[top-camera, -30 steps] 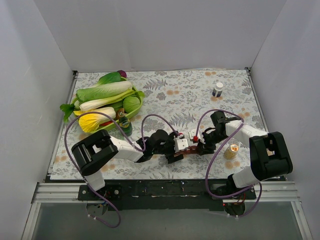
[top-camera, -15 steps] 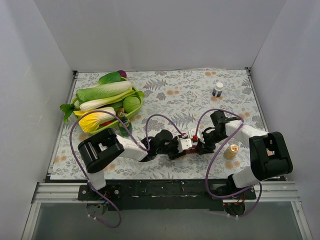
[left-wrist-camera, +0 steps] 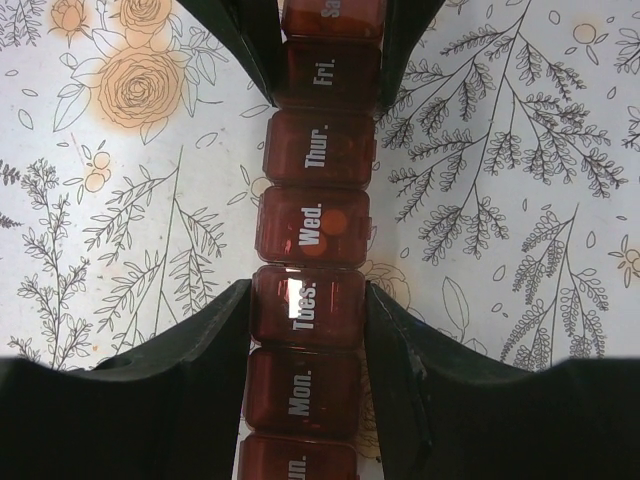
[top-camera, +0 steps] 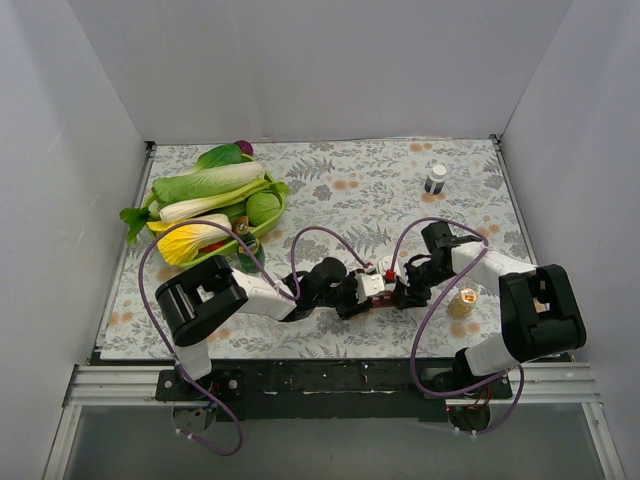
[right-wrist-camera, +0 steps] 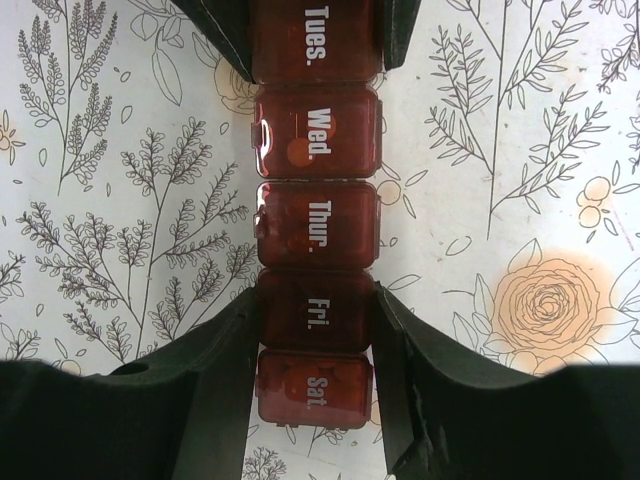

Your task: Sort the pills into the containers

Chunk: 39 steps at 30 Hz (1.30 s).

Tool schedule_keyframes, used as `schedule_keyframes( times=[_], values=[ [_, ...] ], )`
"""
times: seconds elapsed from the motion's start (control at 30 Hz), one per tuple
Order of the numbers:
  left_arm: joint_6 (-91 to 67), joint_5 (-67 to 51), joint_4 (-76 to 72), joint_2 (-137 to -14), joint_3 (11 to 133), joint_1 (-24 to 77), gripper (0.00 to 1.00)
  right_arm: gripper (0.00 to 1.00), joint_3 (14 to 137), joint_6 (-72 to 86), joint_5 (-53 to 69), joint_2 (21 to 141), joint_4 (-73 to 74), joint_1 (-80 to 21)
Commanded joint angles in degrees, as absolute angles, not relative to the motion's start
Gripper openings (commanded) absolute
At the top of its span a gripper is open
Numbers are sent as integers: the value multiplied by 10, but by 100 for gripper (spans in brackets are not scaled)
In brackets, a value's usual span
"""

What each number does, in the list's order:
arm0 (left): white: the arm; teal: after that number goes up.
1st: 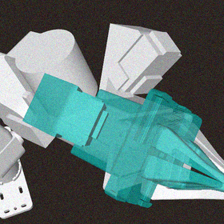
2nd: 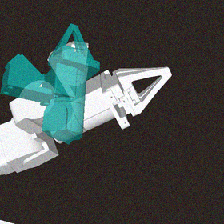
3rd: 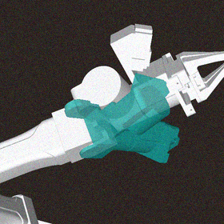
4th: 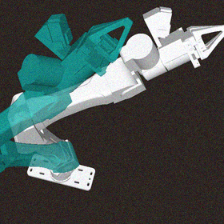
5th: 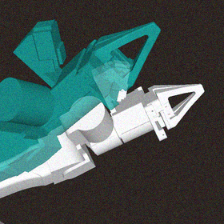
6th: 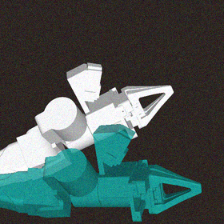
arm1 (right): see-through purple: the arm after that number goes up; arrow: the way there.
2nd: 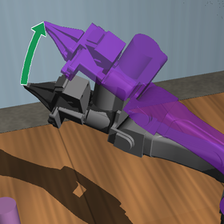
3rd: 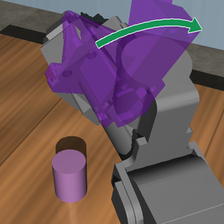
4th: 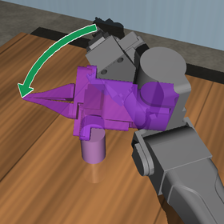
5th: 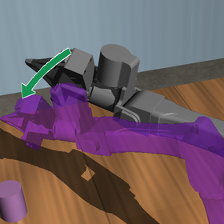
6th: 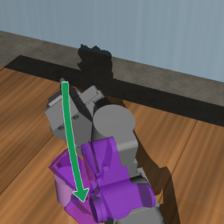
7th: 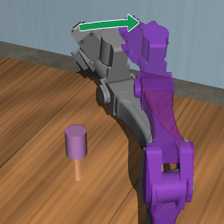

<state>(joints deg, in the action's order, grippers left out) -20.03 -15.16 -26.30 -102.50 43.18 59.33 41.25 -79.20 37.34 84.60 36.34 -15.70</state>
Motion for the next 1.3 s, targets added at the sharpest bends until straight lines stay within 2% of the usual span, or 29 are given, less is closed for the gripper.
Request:
schedule_keyframes(
  times=[0.0,0.47,0.7,0.83,1.17,1.27],
  values=[
    [-256,-192,-250,-996,446,585,20,38,389,-789,350,838,325,-156],
    [-308,-257,-245,-992,446,561,18,37,377,-786,338,834,301,-156],
    [-388,-325,-231,-990,463,512,40,38,379,-788,339,838,306,-156],
    [-410,-317,-214,-984,475,502,61,38,381,-792,342,840,312,-156],
    [-460,-238,-197,-982,492,478,64,38,384,-795,345,840,322,-156],
    [-455,-255,-226,-963,479,475,66,38,385,-794,345,842,323,-156]
  ],
)
